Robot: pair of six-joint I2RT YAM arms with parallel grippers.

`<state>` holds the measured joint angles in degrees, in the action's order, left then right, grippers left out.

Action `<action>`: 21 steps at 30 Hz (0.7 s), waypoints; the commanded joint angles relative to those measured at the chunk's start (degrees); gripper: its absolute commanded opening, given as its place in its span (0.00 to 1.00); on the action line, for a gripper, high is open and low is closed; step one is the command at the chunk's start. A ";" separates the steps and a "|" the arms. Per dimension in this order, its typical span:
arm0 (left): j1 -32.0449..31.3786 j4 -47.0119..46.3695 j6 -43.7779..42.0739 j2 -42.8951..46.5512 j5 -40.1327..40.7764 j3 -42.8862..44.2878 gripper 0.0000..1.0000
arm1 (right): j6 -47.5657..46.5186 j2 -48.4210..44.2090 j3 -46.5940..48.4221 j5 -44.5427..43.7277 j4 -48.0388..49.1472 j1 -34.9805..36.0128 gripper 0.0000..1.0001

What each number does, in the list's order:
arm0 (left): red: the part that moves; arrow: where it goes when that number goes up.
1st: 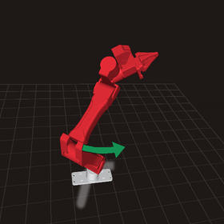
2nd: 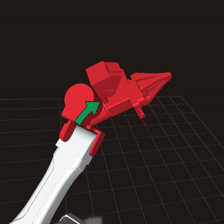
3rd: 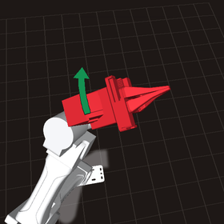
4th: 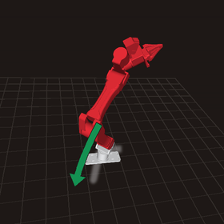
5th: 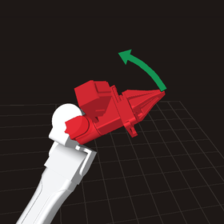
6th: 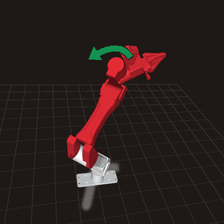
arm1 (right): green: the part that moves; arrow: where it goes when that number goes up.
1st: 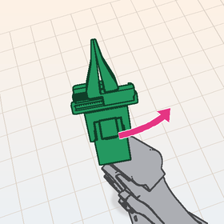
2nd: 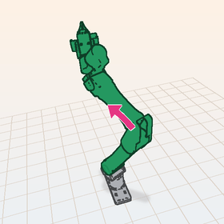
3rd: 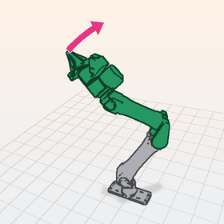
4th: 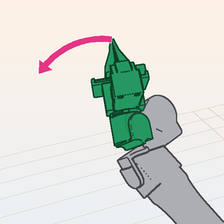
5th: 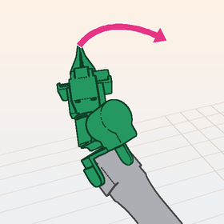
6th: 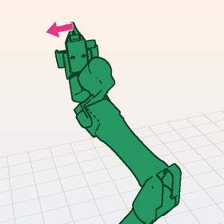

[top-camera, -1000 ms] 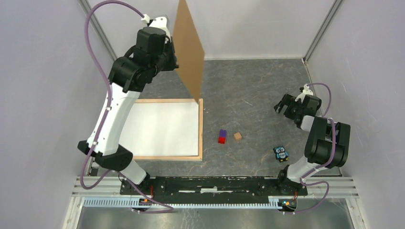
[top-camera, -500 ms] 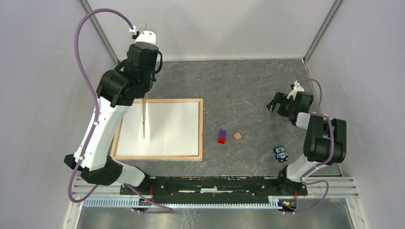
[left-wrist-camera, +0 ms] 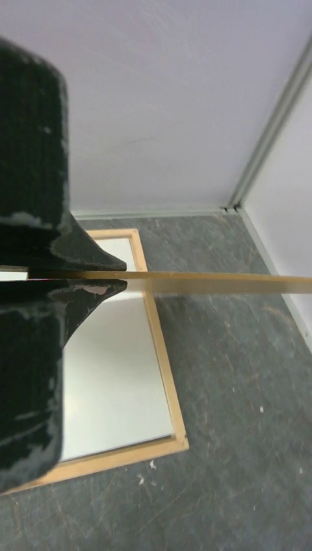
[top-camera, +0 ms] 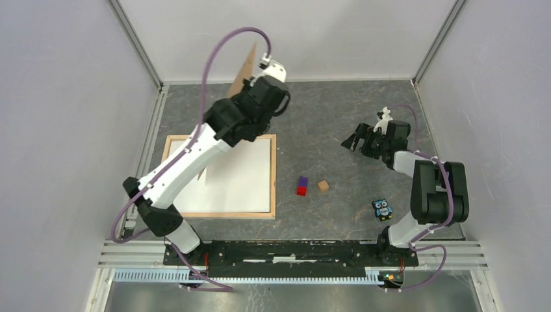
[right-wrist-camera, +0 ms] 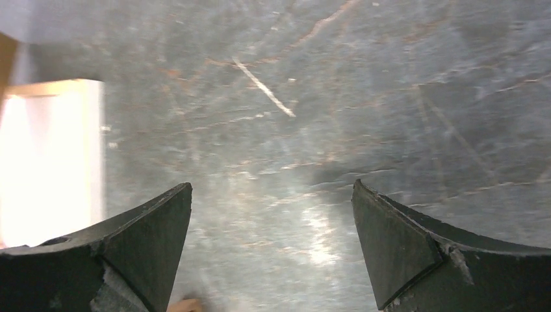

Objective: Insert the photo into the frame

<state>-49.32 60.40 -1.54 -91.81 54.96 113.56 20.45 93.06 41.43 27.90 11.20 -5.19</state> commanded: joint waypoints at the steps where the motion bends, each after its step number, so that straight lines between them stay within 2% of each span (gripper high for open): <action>1: -3.10 -7.67 -2.40 -1.89 1.34 -5.74 0.02 | 14.32 -7.49 1.41 8.41 5.41 0.51 0.98; 4: -4.98 -7.94 -1.09 -4.87 1.46 -7.35 0.02 | 24.26 -9.22 2.61 13.37 12.21 1.92 0.98; 7: -6.81 -8.10 -0.61 -6.57 0.20 -8.53 0.02 | 30.43 -7.78 7.54 16.64 15.44 4.30 0.98; 12: -9.20 -10.40 -1.06 -7.45 -1.12 -12.13 0.02 | 42.66 -4.50 14.53 15.58 23.00 8.40 0.98; 16: -10.59 -10.43 -1.13 -7.61 -1.00 -13.38 0.02 | 52.32 0.05 20.13 14.40 28.73 12.60 0.94; 21: -11.53 -10.57 -1.08 -7.08 -1.42 -14.30 0.02 | 55.75 5.91 27.23 13.15 27.94 18.67 0.92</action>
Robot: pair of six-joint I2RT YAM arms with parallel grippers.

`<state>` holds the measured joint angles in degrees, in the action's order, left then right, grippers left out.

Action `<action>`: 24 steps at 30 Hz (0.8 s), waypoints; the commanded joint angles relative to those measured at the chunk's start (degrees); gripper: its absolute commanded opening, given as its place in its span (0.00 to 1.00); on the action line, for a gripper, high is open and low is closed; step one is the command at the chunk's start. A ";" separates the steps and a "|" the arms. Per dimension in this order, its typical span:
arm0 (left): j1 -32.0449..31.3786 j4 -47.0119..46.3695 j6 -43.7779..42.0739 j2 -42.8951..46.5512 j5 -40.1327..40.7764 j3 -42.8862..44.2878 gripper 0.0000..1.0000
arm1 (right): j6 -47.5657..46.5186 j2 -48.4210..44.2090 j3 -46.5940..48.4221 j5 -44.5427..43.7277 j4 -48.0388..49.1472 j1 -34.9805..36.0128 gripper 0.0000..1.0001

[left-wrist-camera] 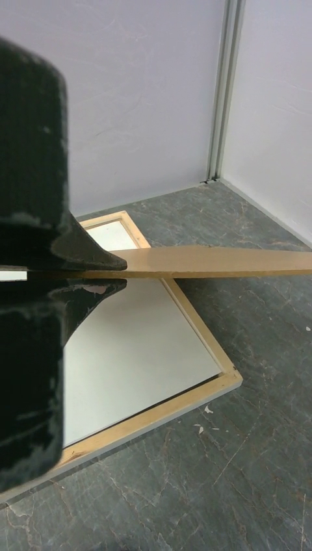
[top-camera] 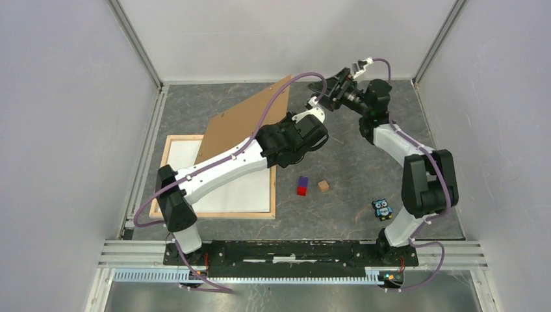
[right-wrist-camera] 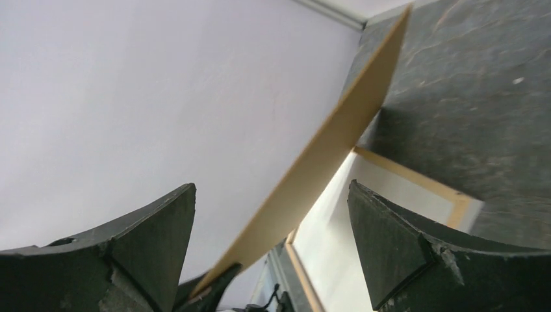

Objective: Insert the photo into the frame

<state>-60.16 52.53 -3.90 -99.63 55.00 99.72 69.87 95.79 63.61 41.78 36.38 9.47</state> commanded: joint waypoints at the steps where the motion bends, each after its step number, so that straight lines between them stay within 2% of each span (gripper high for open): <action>1: -0.74 -2.94 1.21 0.80 -1.50 -0.72 0.02 | 5.39 3.78 6.59 -1.54 0.64 4.97 0.91; 3: -1.12 -3.40 1.00 1.08 -1.61 -1.44 0.02 | 1.60 4.76 9.34 -3.63 -6.56 6.98 0.91; 8: -1.49 -3.40 0.89 1.07 -1.89 -1.98 0.02 | -2.81 7.47 13.24 -6.64 -15.11 10.13 0.87; 13: -1.69 -3.42 0.75 1.24 -2.48 -2.47 0.02 | -3.24 9.13 12.75 -7.26 -16.47 11.57 0.76; 15: -1.66 -3.32 0.89 1.03 -2.66 -2.50 0.04 | -2.95 9.28 12.47 -7.69 -16.66 11.55 0.67; 16: -1.80 -3.31 1.00 1.02 -2.85 -2.58 0.11 | -2.49 9.24 12.14 -7.99 -16.54 11.60 0.61; 19: -2.02 -3.35 1.91 1.36 -4.02 -3.00 0.30 | -0.86 9.05 10.58 -8.51 -14.56 11.77 0.49; 21: -2.02 -3.36 2.74 1.98 -5.53 -3.20 0.35 | 1.66 9.07 8.83 -7.70 -11.26 12.03 0.35; 24: -2.04 -3.36 3.19 1.99 -5.52 -3.04 0.44 | 2.50 8.22 6.24 -8.34 -9.06 12.54 0.29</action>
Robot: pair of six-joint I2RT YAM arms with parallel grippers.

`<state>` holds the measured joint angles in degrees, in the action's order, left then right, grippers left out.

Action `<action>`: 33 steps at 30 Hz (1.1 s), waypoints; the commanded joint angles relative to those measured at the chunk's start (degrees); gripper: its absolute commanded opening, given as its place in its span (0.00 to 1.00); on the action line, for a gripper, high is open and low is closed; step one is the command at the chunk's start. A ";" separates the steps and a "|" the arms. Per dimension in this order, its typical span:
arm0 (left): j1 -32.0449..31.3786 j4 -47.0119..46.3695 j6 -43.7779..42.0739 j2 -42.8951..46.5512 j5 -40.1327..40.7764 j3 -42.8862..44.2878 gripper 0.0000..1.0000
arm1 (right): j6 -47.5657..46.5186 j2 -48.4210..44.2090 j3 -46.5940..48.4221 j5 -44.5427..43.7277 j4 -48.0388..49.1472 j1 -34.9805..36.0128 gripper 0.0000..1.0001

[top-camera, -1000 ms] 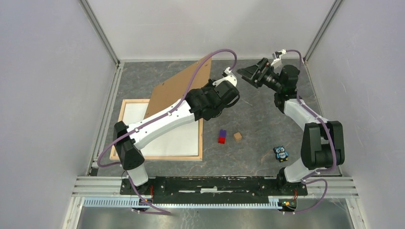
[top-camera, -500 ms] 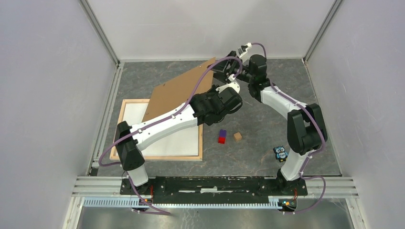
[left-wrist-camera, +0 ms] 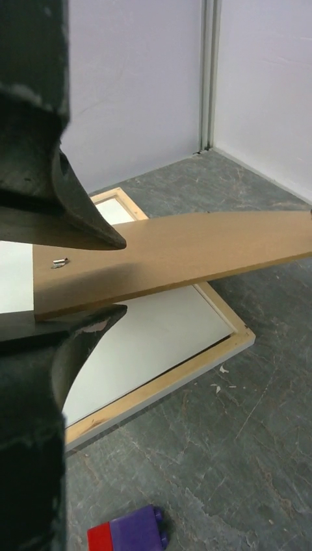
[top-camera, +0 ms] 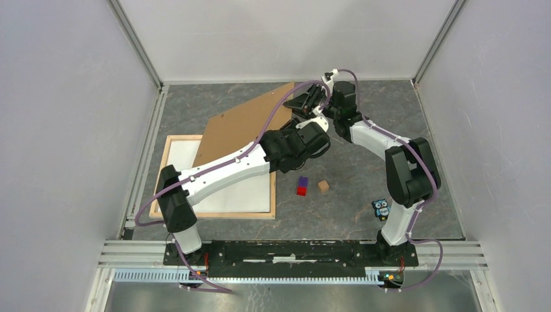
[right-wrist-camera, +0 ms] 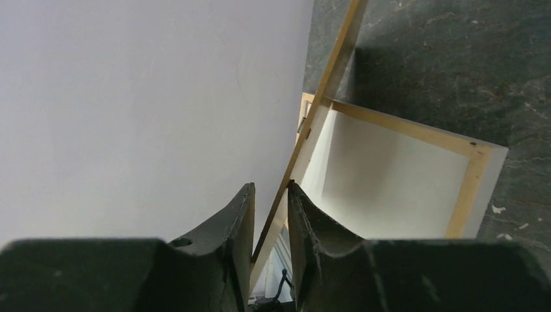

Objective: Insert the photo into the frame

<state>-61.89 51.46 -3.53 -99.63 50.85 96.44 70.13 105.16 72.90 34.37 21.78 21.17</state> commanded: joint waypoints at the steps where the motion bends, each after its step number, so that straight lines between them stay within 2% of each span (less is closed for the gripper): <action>1: -0.31 -2.17 2.82 1.92 -1.49 0.24 0.51 | 2.27 -1.42 -3.70 -1.08 5.64 0.86 0.27; 4: -0.40 -0.93 5.28 2.61 -3.65 0.32 0.76 | 2.01 -2.06 -5.73 -1.72 6.61 0.66 0.23; 5: -0.40 -0.30 6.28 3.03 -4.92 0.25 0.81 | 1.87 -2.07 -6.28 -1.93 6.73 0.65 0.19; 9: -0.67 1.84 10.38 6.74 -10.92 -0.66 0.88 | 1.69 -1.99 -8.54 -1.97 8.40 0.61 0.08; 14: -0.49 3.26 15.76 13.53 -18.73 -3.96 0.92 | -0.35 -3.14 -12.50 -2.04 10.63 0.37 0.00; 18: 1.33 3.49 18.90 18.95 -25.27 -6.88 0.94 | -0.72 -3.44 -16.80 -0.93 15.61 -0.86 0.00; 21: 10.21 1.51 20.88 24.33 -32.28 -11.55 0.94 | 0.45 -3.38 -20.49 0.55 20.91 -2.04 0.00; 24: 23.84 0.41 23.99 29.02 -38.94 -15.65 0.94 | 3.10 -2.87 -23.63 2.21 27.89 -2.79 0.00; 28: 36.50 0.31 27.80 31.85 -37.40 -19.53 0.97 | 4.30 -2.45 -25.70 3.02 31.31 -3.43 0.00; 31: 50.06 -3.84 32.91 33.48 -44.98 -24.95 0.97 | 5.02 -1.04 -25.95 4.04 33.42 -4.14 0.00; 33: 56.84 -8.20 36.47 34.31 -50.43 -29.10 0.97 | 5.92 0.28 -26.12 5.03 35.64 -4.71 0.00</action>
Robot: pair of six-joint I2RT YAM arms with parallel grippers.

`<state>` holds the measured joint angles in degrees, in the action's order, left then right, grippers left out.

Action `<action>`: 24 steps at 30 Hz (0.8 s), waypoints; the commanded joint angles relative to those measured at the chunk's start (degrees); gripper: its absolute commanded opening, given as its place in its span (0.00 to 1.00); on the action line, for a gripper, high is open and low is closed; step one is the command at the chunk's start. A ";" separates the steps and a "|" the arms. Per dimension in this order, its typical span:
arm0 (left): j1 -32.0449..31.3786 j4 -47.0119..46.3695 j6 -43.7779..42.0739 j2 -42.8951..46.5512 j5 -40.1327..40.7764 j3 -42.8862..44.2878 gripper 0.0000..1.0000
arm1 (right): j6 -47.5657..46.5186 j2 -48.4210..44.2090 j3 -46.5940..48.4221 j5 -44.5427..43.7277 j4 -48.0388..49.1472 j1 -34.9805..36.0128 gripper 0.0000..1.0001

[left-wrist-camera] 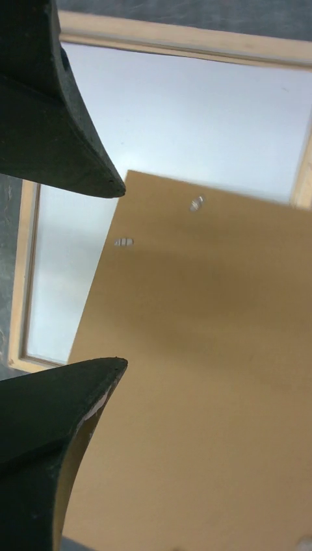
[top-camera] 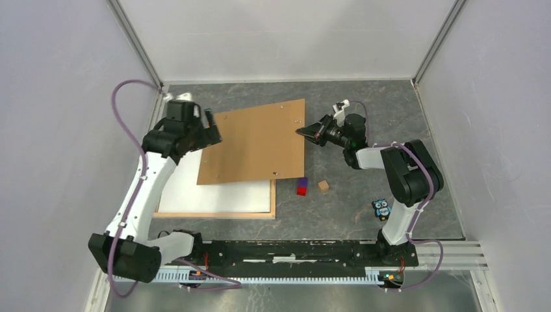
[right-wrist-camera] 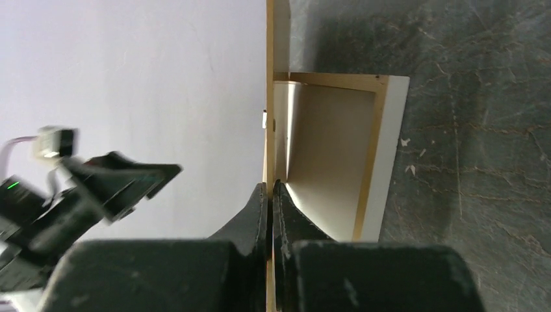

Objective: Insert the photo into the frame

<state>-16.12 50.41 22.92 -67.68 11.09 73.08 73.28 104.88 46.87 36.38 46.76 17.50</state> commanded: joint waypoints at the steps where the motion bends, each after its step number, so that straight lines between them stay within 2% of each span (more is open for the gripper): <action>1: 13.42 -9.13 11.43 2.42 -12.53 -7.12 0.97 | 2.99 1.26 -0.20 3.53 11.26 -1.28 0.00; 3: 15.99 -11.82 13.06 1.73 -12.00 -9.15 0.97 | 3.08 2.70 -0.12 4.68 12.77 -1.60 0.13; 6: 21.66 -15.40 14.52 -0.26 -3.51 -11.82 0.99 | 3.03 4.72 -0.27 5.36 14.58 -1.77 0.19; 10: 31.14 -21.18 16.83 -4.11 -8.99 -15.45 0.98 | 0.72 6.99 0.93 6.99 13.70 -2.17 0.21; 13: 32.09 -22.42 11.14 -7.72 -0.73 -15.17 0.99 | -3.06 7.31 1.90 7.56 9.61 -2.40 0.21; 16: 35.03 -23.18 8.19 -13.38 2.35 -14.65 1.00 | -6.43 6.89 2.27 7.41 6.69 -2.52 0.23; 19: 39.64 -23.10 8.90 -19.68 -4.65 -12.70 1.00 | -6.84 7.17 2.76 8.61 7.19 -2.58 0.24; 24: 43.33 -26.60 4.22 -24.90 -7.61 -11.12 1.00 | -8.09 7.80 3.05 9.19 6.55 -2.70 0.24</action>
<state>24.80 28.18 32.47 -90.39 6.79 58.39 67.61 112.46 47.55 43.33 51.33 14.87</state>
